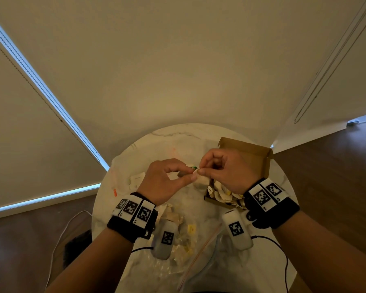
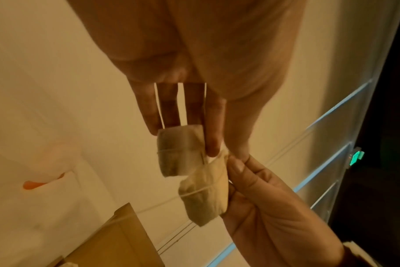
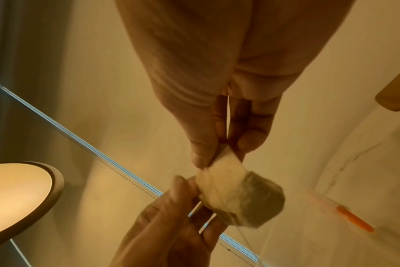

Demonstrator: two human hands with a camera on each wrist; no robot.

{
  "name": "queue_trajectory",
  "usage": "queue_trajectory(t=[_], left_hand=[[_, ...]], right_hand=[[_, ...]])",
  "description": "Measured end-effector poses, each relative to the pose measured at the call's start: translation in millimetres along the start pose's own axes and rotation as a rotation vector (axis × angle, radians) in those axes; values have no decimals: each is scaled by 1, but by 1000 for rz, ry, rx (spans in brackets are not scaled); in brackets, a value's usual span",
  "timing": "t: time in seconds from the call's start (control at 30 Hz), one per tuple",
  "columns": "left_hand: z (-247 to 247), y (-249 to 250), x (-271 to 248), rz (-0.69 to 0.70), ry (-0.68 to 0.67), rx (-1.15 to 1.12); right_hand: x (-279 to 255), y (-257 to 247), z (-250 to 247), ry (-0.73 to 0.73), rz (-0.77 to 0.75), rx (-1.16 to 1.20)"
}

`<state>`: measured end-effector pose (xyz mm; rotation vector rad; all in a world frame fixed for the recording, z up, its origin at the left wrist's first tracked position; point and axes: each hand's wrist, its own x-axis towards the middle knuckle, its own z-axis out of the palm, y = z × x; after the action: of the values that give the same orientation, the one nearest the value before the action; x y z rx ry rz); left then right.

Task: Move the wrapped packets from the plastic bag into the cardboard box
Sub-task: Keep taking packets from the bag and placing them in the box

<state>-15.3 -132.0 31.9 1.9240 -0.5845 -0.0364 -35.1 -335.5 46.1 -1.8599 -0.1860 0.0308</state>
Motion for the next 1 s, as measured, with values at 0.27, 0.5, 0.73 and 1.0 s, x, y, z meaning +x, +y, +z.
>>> queue_trajectory(t=[0.27,0.5,0.73,1.0], left_hand=[[-5,-1,8,58,82,33],[-6,1,17,23,101,8],[-7,0,26,-62,124,-9],[-9,-3,30,-123,151,-3]], right_hand=[[-1,21,0,125,2,88],[-6,59,32,-287,177,40],[-8,63,53,-323,296,262],[-19,68,40,-238,256,209]])
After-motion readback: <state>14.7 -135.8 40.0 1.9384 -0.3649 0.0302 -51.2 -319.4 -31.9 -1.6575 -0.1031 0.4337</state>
